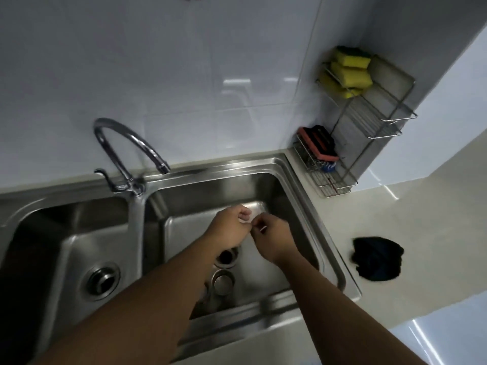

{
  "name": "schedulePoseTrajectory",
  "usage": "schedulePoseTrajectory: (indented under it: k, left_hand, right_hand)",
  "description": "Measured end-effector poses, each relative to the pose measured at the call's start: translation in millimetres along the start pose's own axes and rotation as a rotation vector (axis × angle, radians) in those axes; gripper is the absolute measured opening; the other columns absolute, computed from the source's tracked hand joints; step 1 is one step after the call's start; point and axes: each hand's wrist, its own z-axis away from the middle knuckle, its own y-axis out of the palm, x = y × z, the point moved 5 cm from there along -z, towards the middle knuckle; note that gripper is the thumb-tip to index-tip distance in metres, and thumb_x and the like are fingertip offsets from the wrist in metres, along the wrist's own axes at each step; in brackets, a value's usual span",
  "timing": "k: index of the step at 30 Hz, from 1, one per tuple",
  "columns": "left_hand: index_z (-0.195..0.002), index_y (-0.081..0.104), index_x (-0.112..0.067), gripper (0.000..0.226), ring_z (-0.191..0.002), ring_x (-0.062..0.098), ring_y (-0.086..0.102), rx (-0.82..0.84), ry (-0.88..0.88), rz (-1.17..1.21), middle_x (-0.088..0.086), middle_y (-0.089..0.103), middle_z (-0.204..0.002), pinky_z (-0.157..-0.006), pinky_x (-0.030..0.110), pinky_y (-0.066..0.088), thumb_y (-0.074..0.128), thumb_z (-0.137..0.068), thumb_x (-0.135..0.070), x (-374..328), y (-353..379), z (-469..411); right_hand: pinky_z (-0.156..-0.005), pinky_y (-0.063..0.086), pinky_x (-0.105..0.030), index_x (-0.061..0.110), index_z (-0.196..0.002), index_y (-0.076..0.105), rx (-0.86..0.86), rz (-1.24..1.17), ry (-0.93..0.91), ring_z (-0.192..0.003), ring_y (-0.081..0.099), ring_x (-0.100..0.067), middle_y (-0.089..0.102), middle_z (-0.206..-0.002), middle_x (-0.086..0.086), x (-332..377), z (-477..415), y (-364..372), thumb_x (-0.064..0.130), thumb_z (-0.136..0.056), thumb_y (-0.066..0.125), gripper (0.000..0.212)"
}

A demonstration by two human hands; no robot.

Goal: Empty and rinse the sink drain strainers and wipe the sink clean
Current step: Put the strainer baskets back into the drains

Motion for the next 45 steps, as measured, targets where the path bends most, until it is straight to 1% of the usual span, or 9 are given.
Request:
schedulePoseTrajectory:
  k: [3,6,8,13,17,23,29,34,45]
  left_hand:
    - [-0.112,0.067,-0.02,0.03,-0.099,0.014,0.065,-0.06,-0.098,-0.009,-0.005,0.069,-0.108,-0.086,0.019,0.049,0.068,-0.084,-0.011,45.0,-33.6,19.1]
    - [-0.102,0.068,-0.024,0.022,-0.093,0.013,0.066,-0.109,-0.179,-0.035,-0.005,0.071,-0.102,-0.076,0.014,0.045,0.068,-0.083,-0.012,86.4,-49.1,38.1]
    - [-0.098,0.069,-0.023,0.02,-0.092,0.016,0.067,-0.119,-0.242,-0.065,-0.001,0.072,-0.101,-0.073,0.014,0.045,0.067,-0.081,-0.011,115.0,-49.3,48.3]
    - [-0.112,0.069,-0.017,0.03,-0.105,0.024,0.065,-0.031,-0.378,-0.185,0.005,0.069,-0.116,-0.091,0.026,0.052,0.068,-0.083,-0.021,173.2,-32.8,58.2]
    - [-0.127,0.063,-0.013,0.042,-0.116,0.025,0.061,0.078,-0.457,-0.284,0.009,0.063,-0.13,-0.098,0.031,0.05,0.068,-0.086,-0.021,209.3,-11.9,52.7]
    - [-0.128,0.059,-0.003,0.043,-0.116,0.028,0.061,0.169,-0.624,-0.371,0.015,0.06,-0.132,-0.091,0.028,0.05,0.063,-0.092,-0.025,247.2,9.5,35.4]
    - [-0.123,0.062,-0.005,0.042,-0.114,0.028,0.063,0.153,-0.72,-0.361,0.013,0.062,-0.128,-0.08,0.025,0.047,0.072,-0.087,-0.023,264.7,18.7,20.5]
    - [-0.125,0.061,-0.004,0.038,-0.116,0.029,0.062,0.13,-0.749,-0.375,0.014,0.06,-0.13,-0.082,0.026,0.047,0.068,-0.089,-0.014,264.5,16.7,18.1]
    - [-0.123,0.06,-0.007,0.036,-0.115,0.029,0.062,0.003,-0.608,-0.362,0.014,0.059,-0.129,-0.085,0.029,0.048,0.065,-0.088,-0.009,215.7,-30.4,18.5]
  right_hand:
    - [-0.071,0.055,-0.026,0.02,-0.089,0.069,0.132,0.028,0.022,-0.078,0.066,-0.015,0.072,-0.086,0.003,18.7,2.3,42.1,0.021,-0.091,0.062,0.008]
    - [-0.056,0.039,-0.005,0.019,-0.089,0.069,0.206,0.081,0.043,-0.073,0.063,-0.013,0.072,-0.085,0.003,22.6,7.9,74.9,0.026,-0.092,0.061,0.011]
    - [-0.051,0.036,-0.005,0.019,-0.082,0.067,0.252,0.147,0.031,-0.064,0.054,-0.008,0.072,-0.084,0.0,21.2,11.3,96.7,0.026,-0.091,0.061,0.013]
    - [-0.083,0.046,-0.021,0.017,-0.093,0.075,0.435,0.271,0.036,-0.098,0.066,-0.02,0.074,-0.101,-0.002,1.8,19.4,154.8,0.03,-0.092,0.063,0.018]
    - [-0.076,0.043,-0.019,0.013,-0.095,0.076,0.543,0.313,0.062,-0.103,0.067,-0.023,0.074,-0.105,-0.006,-25.5,20.1,197.0,0.02,-0.091,0.063,0.016]
    - [-0.095,0.046,-0.028,0.013,-0.131,0.062,0.548,0.393,0.018,-0.122,0.058,-0.026,0.062,-0.133,-0.009,-44.6,-2.3,237.4,0.022,-0.095,0.059,0.037]
    - [-0.07,0.04,-0.026,0.017,-0.085,0.061,0.6,0.511,-0.039,-0.101,0.065,-0.03,0.068,-0.105,-0.013,-52.8,-20.5,264.9,0.02,-0.095,0.056,0.011]
    - [-0.077,0.053,-0.033,0.013,-0.091,0.072,0.619,0.543,-0.096,-0.098,0.067,-0.029,0.071,-0.102,-0.01,-47.2,-26.2,270.0,0.021,-0.091,0.057,0.017]
    - [-0.071,0.042,-0.023,0.021,-0.109,0.072,0.514,0.519,-0.096,-0.101,0.067,-0.023,0.073,-0.109,-0.005,-7.1,-37.8,229.9,0.02,-0.094,0.059,0.02]
